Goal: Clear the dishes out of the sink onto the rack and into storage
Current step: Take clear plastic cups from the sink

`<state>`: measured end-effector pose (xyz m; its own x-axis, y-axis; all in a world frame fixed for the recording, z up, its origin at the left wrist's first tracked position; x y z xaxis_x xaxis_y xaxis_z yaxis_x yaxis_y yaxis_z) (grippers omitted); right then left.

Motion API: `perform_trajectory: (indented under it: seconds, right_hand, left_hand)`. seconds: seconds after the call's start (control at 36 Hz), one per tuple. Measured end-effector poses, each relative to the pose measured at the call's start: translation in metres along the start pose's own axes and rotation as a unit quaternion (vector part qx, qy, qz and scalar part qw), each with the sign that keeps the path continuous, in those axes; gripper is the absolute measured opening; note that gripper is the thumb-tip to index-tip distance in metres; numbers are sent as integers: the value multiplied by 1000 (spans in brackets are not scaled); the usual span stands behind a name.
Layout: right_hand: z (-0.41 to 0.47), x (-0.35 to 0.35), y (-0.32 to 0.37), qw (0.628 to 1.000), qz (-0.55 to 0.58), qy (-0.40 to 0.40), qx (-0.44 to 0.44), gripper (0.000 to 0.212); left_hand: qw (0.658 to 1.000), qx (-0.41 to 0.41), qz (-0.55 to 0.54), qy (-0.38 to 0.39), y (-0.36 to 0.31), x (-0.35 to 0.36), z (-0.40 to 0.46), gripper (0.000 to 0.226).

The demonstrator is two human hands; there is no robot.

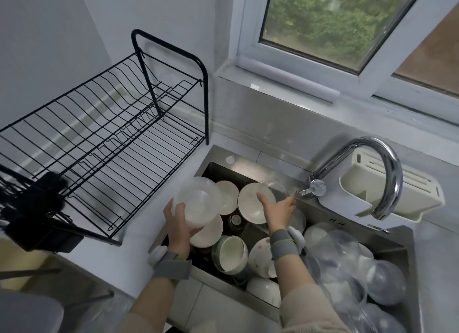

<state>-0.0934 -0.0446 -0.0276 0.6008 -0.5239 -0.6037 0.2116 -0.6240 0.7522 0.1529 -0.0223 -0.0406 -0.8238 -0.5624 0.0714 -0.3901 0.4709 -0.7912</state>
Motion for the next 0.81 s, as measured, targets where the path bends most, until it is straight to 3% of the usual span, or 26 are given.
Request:
perform_trajectory:
  seconds: [0.22,0.36,0.5,0.69,0.81]
  right_hand:
    - [7,8,-4,998,-47,38,-4,110]
    - [8,10,-3,998,-40,34,17,98]
    - [0,12,0,999,-15,28,-12,76]
    - [-11,10,5,999,-31,23,-34,64]
    - [-10,8,6,998,4,35,-48,43]
  left_hand:
    - [1000,-15,6,8,2,2,-2,53]
    - [1000,-14,16,17,3,3,-1,48]
    - [999,-18,13,24,5,1,0,49]
    - [999,-22,15,30,8,0,1,48]
    - [998,-49,-6,36,9,1,2,41]
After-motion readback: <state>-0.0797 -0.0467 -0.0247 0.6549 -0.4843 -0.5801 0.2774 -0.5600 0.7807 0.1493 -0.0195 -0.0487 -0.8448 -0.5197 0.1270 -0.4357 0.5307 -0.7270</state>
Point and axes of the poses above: each hand's wrist, its own z-axis towards the middle knuckle, its own x-axis out of the palm, y = z × x, the point moved 3 cm from there along z, towards the middle knuckle, and after that the axes turned 8 degrees about -y, right-handed, at the moved point
